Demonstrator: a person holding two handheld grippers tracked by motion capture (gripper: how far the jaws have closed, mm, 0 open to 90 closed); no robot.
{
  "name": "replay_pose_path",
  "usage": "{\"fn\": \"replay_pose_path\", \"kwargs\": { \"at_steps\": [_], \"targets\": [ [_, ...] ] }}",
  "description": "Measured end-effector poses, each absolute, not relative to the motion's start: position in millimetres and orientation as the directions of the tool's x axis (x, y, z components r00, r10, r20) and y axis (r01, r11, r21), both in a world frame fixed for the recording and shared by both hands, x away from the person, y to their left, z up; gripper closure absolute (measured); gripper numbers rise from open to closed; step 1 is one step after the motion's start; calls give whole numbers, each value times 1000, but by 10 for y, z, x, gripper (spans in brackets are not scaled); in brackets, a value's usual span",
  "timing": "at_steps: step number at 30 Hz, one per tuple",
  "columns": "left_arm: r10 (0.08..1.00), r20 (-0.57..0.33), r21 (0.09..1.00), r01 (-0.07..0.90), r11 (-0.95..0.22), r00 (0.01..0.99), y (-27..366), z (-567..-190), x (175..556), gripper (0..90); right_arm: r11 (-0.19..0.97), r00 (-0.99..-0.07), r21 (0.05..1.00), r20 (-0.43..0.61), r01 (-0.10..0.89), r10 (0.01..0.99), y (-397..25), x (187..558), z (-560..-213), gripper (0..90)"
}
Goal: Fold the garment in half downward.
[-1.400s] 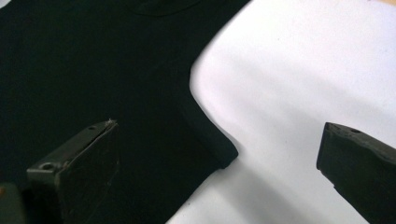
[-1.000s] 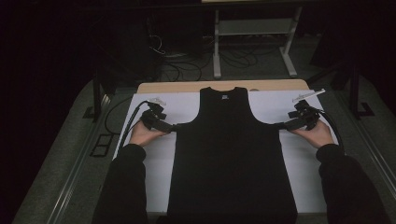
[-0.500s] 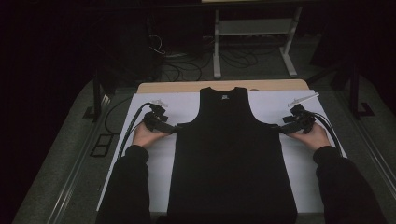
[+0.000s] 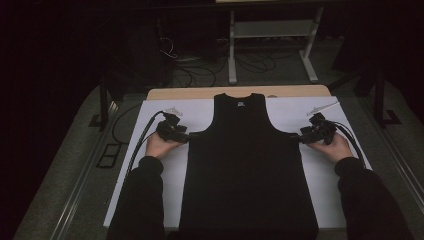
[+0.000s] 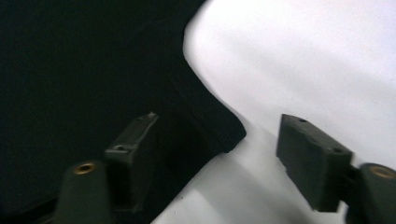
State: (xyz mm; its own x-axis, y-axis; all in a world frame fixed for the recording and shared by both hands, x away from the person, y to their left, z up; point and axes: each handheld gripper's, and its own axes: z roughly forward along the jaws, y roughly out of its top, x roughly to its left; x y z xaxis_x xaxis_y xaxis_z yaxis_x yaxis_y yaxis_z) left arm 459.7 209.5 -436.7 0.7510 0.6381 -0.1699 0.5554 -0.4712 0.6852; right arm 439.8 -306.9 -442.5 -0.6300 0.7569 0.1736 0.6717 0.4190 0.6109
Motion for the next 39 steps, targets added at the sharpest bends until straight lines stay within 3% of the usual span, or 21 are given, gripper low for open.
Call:
{"fn": "replay_pose_path", "kwargs": {
  "at_steps": [8, 10, 12, 14, 17, 26, 39],
  "targets": [
    [666, -137, 659, 569, -491, 733, 2068, -4421, 4598, 444, 442, -627, 603, 128, 664, 768, -3011, 4388, -4433, 509],
    [670, -134, 660, 570, -490, 731, 2072, -4431, 4596, 483, 447, -629, 605, 117, 658, 769, -2999, 4383, -4432, 597],
    [676, -123, 669, 564, -485, 727, 2080, -4438, 4588, 511, 452, -632, 605, 112, 656, 767, -2991, 4378, -4429, 629],
    [680, -92, 677, 547, -494, 728, 2072, -4446, 4569, 567, 460, -635, 604, 101, 651, 766, -2964, 4379, -4428, 735],
    [681, -72, 684, 533, -498, 729, 2050, -4454, 4555, 637, 454, -635, 599, 122, 660, 763, -2957, 4389, -4427, 802],
    [672, -34, 688, 505, -521, 740, 1959, -4449, 4522, 853, 427, -614, 591, 152, 684, 774, -2969, 4390, -4423, 832],
    [705, -107, 690, 563, -455, 701, 1998, -4313, 4482, 872, 354, -575, 612, 208, 707, 791, -3020, 4324, -4366, 837]
  ]
}}
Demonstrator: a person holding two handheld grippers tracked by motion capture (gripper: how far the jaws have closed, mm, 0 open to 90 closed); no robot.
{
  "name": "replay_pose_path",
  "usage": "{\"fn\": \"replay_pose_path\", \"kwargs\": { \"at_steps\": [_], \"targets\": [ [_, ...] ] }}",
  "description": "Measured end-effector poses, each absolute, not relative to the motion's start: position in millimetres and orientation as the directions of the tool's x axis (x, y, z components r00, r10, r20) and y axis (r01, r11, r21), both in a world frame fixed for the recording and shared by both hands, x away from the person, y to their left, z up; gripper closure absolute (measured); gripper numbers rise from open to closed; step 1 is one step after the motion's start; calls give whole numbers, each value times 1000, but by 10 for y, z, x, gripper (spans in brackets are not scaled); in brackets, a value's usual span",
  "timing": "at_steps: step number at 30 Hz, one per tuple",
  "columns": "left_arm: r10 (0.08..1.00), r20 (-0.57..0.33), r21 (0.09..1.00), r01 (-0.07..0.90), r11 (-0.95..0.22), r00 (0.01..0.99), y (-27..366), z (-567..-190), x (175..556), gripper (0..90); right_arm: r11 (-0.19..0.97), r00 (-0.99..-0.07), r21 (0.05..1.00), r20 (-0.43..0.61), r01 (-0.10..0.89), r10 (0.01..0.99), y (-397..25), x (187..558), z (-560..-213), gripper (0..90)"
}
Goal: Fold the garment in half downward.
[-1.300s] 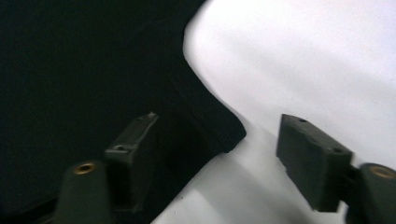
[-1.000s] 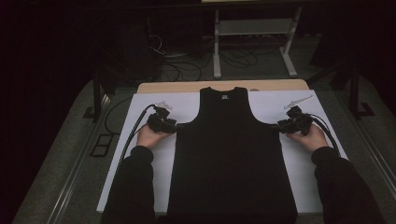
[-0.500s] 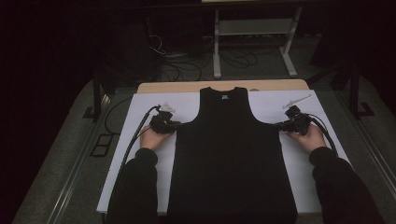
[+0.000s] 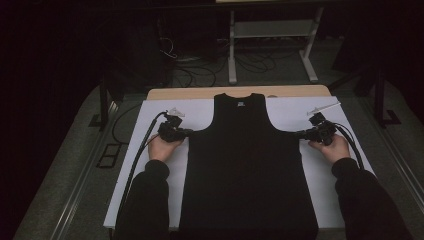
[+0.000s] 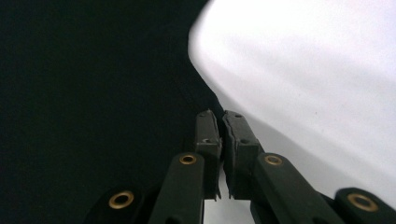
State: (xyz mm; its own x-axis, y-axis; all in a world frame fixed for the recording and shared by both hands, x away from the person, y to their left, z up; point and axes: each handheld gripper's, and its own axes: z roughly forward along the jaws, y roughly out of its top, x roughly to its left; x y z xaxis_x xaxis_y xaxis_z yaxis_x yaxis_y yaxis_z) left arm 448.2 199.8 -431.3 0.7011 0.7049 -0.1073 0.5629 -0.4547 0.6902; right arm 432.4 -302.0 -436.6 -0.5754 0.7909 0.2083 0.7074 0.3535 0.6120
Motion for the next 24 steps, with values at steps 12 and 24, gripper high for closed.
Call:
{"fn": "replay_pose_path", "kwargs": {
  "at_steps": [12, 24],
  "targets": [
    [712, -148, 723, 567, -396, 686, 2034, -4054, 4353, 873, 319, -581, 659, 222, 681, 783, -3018, 4211, -4280, 837],
    [723, -178, 732, 581, -356, 667, 2059, -3990, 4211, 872, 283, -575, 696, 226, 660, 786, -2980, 4031, -4154, 837]
  ]
}}
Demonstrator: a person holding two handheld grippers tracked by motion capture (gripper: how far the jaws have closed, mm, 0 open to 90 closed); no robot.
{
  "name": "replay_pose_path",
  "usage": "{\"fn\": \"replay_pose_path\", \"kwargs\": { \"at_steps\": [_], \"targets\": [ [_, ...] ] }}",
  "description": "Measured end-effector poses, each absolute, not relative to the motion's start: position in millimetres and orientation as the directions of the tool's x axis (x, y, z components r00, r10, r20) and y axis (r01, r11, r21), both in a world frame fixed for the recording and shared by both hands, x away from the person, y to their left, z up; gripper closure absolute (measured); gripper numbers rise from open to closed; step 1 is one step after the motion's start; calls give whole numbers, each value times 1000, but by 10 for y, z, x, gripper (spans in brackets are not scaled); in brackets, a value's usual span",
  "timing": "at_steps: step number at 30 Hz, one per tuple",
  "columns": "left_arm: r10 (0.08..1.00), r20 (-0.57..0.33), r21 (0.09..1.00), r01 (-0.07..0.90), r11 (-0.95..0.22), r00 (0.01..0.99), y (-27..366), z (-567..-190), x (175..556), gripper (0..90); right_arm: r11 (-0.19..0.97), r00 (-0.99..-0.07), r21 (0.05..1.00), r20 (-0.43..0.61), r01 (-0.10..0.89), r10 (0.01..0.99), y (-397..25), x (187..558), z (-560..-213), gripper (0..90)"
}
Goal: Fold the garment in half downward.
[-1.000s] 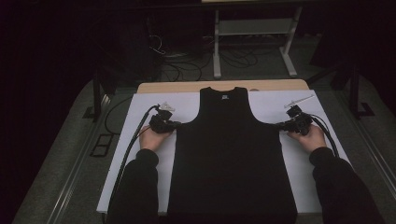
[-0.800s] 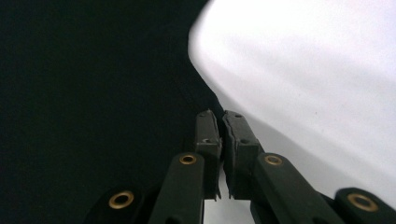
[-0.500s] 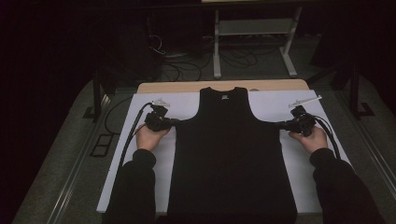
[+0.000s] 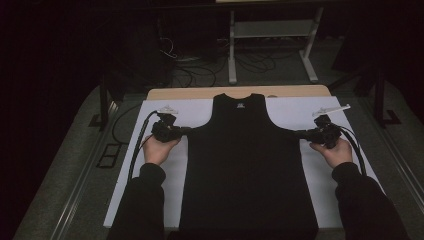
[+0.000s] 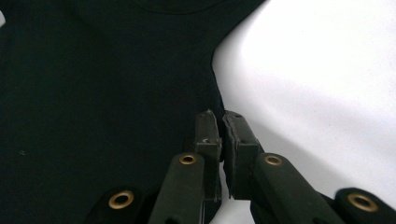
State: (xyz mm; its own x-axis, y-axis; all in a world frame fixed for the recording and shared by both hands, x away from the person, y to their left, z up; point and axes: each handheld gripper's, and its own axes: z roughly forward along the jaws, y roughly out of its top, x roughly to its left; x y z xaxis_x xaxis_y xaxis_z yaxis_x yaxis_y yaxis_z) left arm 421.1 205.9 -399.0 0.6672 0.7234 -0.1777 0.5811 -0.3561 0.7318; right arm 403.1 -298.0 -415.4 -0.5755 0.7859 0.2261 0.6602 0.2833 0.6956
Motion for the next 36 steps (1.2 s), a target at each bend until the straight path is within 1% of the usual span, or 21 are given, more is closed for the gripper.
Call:
{"fn": "replay_pose_path", "kwargs": {
  "at_steps": [1, 12, 23, 27, 29, 36],
  "targets": [
    [719, -170, 734, 573, -364, 674, 2067, -3984, 4193, 872, 281, -577, 701, 225, 655, 785, -2977, 4019, -4147, 837],
    [701, -221, 780, 554, -290, 678, 2228, -3953, 3989, 872, 264, -588, 723, 237, 638, 773, -2972, 3866, -4047, 837],
    [696, -259, 791, 561, -245, 670, 2292, -4013, 3815, 871, 216, -582, 744, 272, 632, 766, -3011, 3675, -3985, 836],
    [689, -250, 789, 555, -262, 680, 2314, -4006, 3748, 871, 190, -579, 759, 284, 623, 764, -3038, 3593, -3939, 837],
    [686, -268, 792, 560, -243, 677, 2338, -4002, 3717, 871, 179, -578, 766, 287, 617, 764, -3056, 3560, -3918, 837],
    [686, -285, 800, 560, -214, 669, 2354, -3975, 3610, 871, 150, -565, 772, 301, 617, 768, -3116, 3472, -3912, 837]
  ]
}}
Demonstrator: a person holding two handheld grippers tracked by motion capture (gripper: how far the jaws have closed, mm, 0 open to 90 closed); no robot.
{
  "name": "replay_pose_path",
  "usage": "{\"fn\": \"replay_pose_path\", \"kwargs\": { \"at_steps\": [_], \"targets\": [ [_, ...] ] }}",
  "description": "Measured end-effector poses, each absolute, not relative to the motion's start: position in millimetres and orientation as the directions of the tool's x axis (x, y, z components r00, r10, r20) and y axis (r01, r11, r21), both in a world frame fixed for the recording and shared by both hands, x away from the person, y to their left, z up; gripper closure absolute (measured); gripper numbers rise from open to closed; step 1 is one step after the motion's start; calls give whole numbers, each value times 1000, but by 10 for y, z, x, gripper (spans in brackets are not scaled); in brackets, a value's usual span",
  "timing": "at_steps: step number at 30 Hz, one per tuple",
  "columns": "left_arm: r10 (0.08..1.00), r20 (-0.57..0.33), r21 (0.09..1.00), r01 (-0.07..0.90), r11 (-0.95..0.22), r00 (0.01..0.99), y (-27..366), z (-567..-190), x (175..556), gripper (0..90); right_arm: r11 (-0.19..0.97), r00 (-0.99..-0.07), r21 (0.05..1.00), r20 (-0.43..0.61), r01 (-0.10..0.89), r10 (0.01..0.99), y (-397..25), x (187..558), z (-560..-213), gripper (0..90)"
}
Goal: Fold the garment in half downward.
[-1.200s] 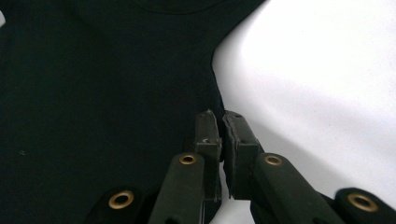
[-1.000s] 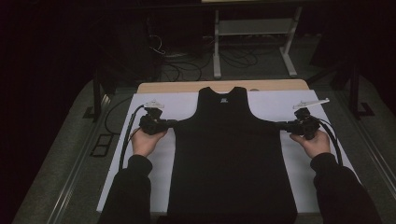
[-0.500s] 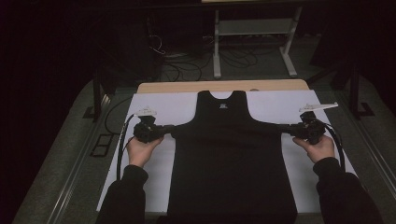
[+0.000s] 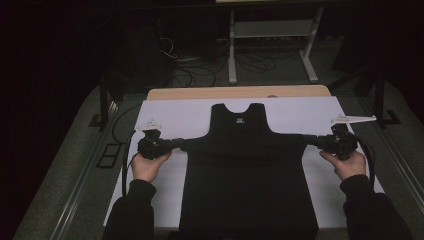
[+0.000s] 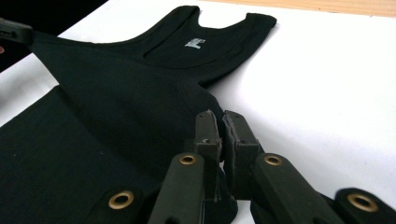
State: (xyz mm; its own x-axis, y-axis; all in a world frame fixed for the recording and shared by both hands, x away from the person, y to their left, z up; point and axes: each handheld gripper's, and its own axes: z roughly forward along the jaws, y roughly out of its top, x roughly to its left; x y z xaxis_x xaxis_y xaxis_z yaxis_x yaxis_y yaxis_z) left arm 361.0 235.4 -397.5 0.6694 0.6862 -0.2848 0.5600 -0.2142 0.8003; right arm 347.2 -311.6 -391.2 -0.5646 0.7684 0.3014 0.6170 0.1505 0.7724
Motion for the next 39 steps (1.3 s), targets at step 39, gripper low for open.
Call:
{"fn": "replay_pose_path", "kwargs": {
  "at_steps": [39],
  "targets": [
    [646, -399, 766, 624, -155, 651, 2499, -4061, 3202, 869, 128, -540, 734, 358, 667, 762, -3169, 2924, -4040, 835]
  ]
}}
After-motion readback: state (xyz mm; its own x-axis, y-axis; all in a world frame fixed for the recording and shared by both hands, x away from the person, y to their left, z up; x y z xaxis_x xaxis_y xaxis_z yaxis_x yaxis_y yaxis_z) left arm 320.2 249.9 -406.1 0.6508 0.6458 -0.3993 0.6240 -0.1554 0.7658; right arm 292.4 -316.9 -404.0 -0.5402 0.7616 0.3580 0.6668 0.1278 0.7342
